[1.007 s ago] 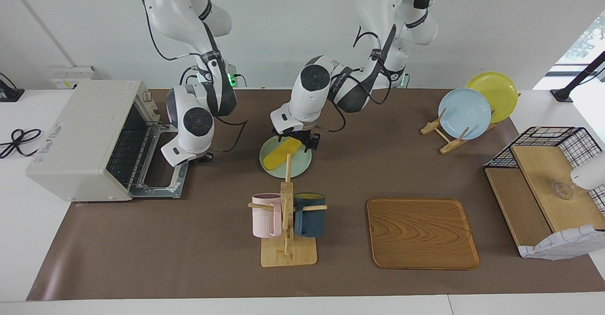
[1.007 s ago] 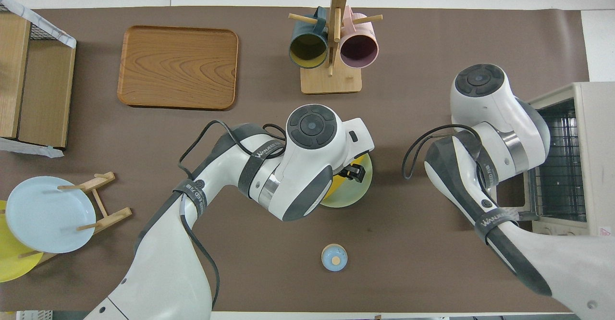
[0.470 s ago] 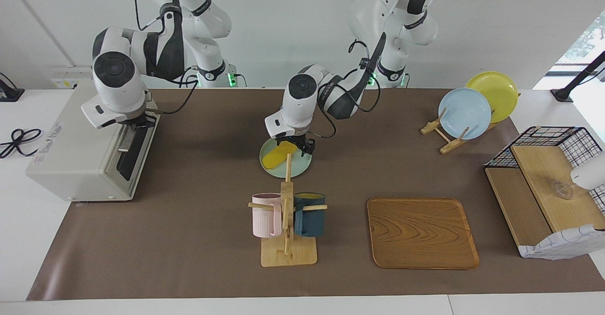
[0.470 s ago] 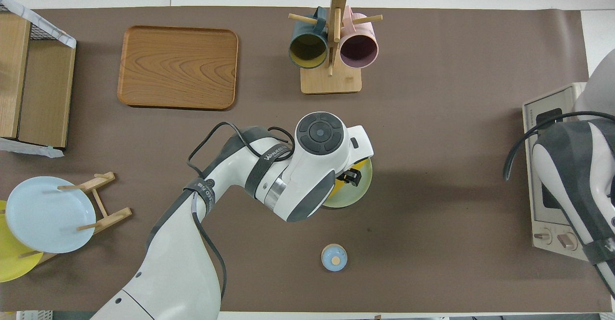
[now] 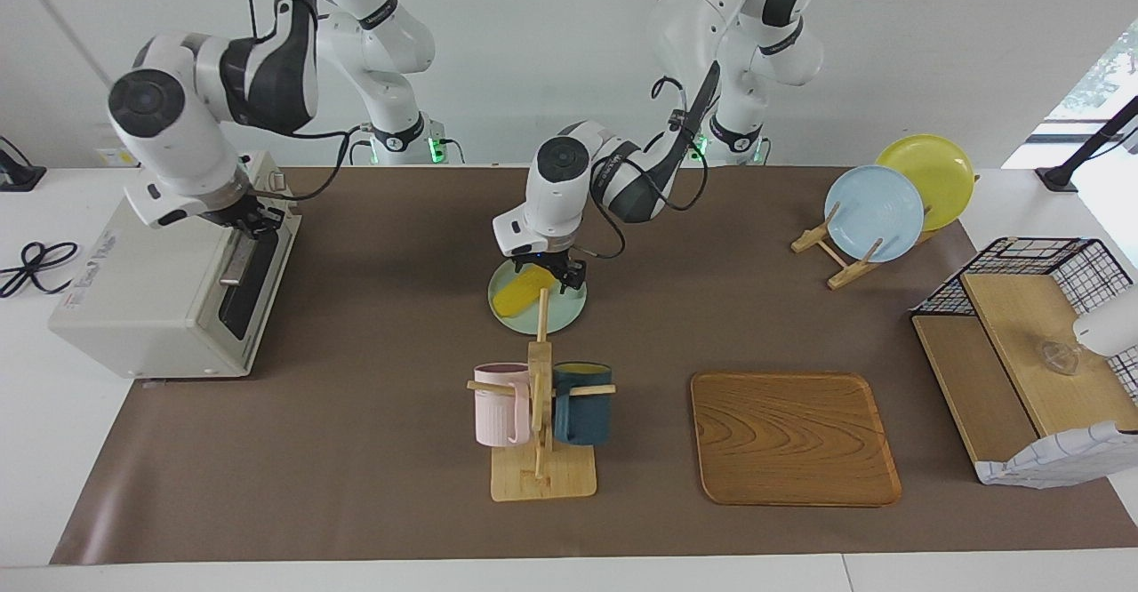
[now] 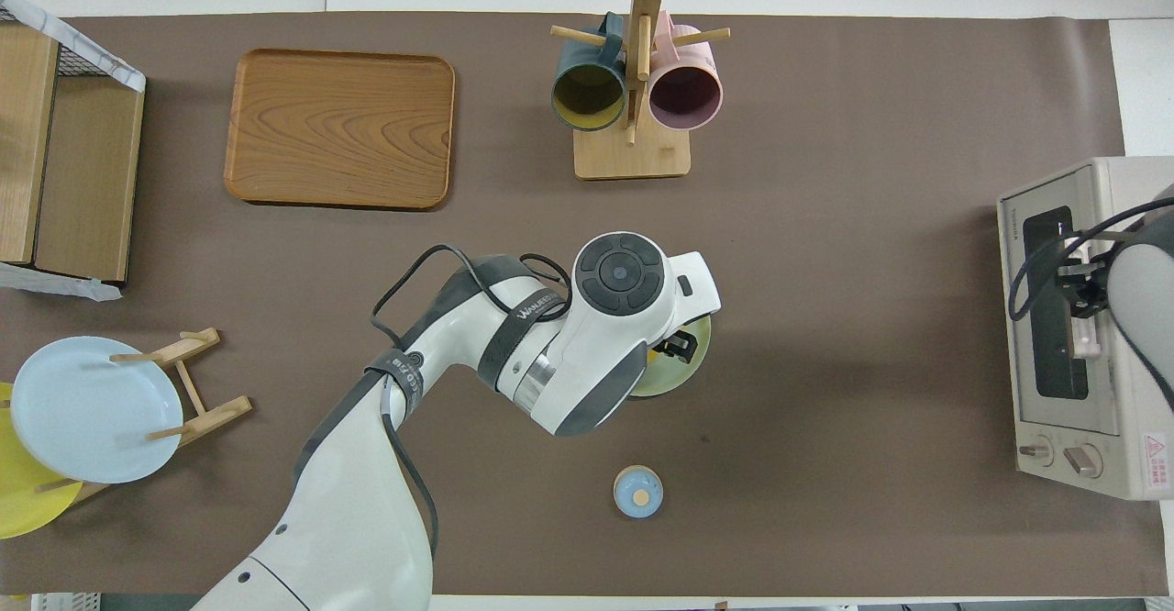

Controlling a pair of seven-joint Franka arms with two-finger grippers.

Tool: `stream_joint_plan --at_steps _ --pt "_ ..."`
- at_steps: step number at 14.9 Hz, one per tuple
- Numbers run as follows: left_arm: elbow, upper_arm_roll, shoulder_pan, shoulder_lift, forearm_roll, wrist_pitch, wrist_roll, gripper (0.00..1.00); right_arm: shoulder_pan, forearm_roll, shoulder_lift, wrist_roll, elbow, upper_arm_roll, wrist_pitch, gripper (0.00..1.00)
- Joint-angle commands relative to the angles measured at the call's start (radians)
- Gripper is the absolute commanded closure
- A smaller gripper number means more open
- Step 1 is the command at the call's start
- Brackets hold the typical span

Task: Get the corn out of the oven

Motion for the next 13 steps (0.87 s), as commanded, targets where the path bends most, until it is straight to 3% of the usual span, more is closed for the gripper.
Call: stream_joint_plan --at_steps 1,2,5,6,7,9,13 --pt "-0.020 0.014 -0.015 -0.007 0.014 0.031 0.004 0.00 0.038 0.046 -0.005 -0.004 0.085 0.030 -0.058 0.95" --pt "-0.023 0.014 -0.016 -0.007 0.014 0.038 0.002 0.00 0.044 0.046 -0.008 -0.004 0.082 0.031 -0.061 0.85" --pt "-0.053 0.015 -0.025 -0.008 0.014 0.078 -0.004 0.00 0.056 0.069 -0.008 -0.005 0.085 0.033 -0.063 0.35" --pt "-0.056 0.015 -0.025 -0.008 0.014 0.087 -0.004 0.00 0.056 0.081 -0.010 -0.005 0.086 0.033 -0.063 0.00" --pt "-0.058 0.015 -0.025 -0.008 0.012 0.087 -0.004 0.07 0.056 0.102 -0.007 -0.005 0.097 0.033 -0.064 0.00" --pt "-0.050 0.014 -0.019 -0.008 0.006 0.071 -0.005 0.32 0.060 0.098 0.004 -0.005 0.129 0.033 -0.070 0.00" --pt "0.017 0.017 -0.009 -0.008 -0.032 -0.026 -0.010 0.92 0.058 0.095 0.028 -0.007 0.169 0.033 -0.067 0.00"
